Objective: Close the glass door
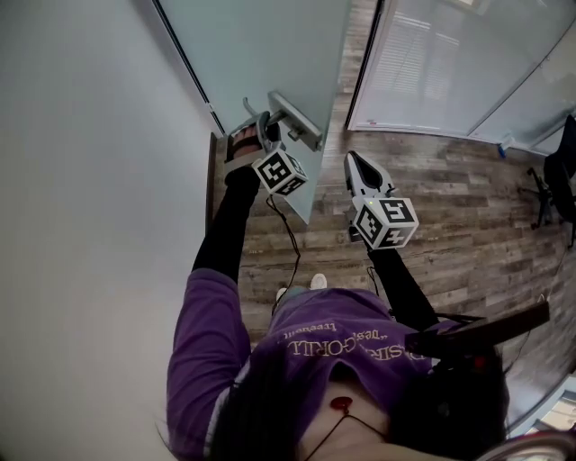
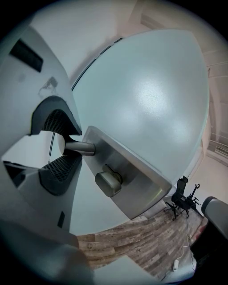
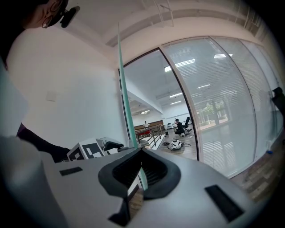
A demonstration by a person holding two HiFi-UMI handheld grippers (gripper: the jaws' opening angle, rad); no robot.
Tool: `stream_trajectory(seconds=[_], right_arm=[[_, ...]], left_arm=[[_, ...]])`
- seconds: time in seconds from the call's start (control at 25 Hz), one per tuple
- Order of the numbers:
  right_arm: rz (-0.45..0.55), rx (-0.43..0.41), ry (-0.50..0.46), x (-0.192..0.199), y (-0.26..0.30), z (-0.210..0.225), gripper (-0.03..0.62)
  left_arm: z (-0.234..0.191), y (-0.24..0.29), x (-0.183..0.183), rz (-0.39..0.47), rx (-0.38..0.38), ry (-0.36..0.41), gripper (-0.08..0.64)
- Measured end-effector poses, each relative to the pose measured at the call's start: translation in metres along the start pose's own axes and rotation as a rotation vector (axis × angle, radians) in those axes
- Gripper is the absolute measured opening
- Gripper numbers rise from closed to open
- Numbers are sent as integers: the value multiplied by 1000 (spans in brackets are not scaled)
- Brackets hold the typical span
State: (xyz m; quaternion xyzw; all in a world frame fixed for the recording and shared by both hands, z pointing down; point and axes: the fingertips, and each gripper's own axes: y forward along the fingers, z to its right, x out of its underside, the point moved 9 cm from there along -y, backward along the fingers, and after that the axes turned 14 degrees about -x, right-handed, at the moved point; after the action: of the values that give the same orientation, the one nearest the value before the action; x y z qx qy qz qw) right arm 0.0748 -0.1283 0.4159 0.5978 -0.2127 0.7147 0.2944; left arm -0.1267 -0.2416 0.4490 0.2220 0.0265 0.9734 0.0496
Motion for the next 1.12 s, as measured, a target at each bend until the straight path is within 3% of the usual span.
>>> stream_trajectory(seconds=[0.28, 0.64, 0.92, 1.12], right_arm=[[-1, 6, 3, 10, -6, 14, -2], [16, 54, 20, 3, 1, 41, -2], [42, 83, 6, -4, -16, 27, -2], [42, 123, 25, -12, 23, 62, -2]], left_arm=[[12, 10, -13, -18, 6, -16, 133], [20, 31, -35, 27, 39, -24, 133], [23, 7, -44, 101, 19, 54, 129], [30, 61, -53, 163, 65, 120, 127]])
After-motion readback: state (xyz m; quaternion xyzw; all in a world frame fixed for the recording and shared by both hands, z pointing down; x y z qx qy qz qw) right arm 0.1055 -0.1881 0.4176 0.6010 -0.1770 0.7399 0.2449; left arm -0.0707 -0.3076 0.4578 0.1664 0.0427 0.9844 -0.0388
